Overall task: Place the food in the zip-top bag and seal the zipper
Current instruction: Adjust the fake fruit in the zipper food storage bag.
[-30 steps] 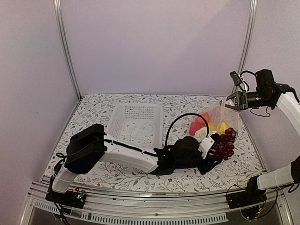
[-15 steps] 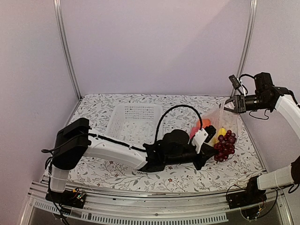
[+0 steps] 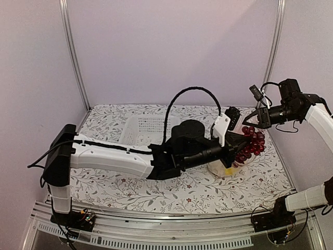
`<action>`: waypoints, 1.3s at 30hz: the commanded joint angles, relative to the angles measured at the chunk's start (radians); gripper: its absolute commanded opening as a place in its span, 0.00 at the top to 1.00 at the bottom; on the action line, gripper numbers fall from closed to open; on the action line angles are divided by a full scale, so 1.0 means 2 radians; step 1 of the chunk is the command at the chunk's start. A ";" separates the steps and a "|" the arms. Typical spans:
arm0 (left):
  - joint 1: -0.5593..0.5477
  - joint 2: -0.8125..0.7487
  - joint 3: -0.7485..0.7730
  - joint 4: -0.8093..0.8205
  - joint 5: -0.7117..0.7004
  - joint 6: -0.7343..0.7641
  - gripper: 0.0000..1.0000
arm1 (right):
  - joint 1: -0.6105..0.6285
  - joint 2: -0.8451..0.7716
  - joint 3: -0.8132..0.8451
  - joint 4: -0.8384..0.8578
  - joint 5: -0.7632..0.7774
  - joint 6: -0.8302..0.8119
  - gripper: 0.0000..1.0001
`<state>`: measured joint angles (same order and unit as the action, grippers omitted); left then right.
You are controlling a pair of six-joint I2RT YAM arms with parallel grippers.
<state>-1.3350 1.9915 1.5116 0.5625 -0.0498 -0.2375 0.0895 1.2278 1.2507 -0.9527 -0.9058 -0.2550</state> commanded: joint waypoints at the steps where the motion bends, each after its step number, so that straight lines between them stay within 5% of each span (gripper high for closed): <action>1: -0.002 0.043 0.069 -0.082 -0.048 0.007 1.00 | 0.004 -0.002 0.024 -0.037 0.008 -0.015 1.00; 15: 0.017 0.212 0.325 -0.276 -0.172 0.007 1.00 | 0.004 -0.005 0.023 -0.040 -0.016 -0.003 1.00; 17: 0.016 0.217 0.340 -0.306 -0.192 0.000 0.82 | 0.004 -0.005 0.023 -0.041 -0.020 -0.001 1.00; 20: 0.007 0.165 0.275 -0.240 -0.190 0.016 0.62 | 0.004 -0.009 0.022 -0.038 -0.023 0.002 1.00; 31: -0.026 0.014 0.087 -0.163 -0.156 0.108 0.43 | -0.004 0.004 0.025 -0.027 -0.024 0.008 1.00; 39: -0.030 -0.023 0.044 -0.245 0.001 0.236 0.53 | -0.003 -0.001 0.018 -0.032 -0.034 0.004 1.00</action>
<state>-1.3808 1.9488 1.6215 0.1879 -0.2398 0.0570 0.0849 1.2339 1.2713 -1.0252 -0.9295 -0.2470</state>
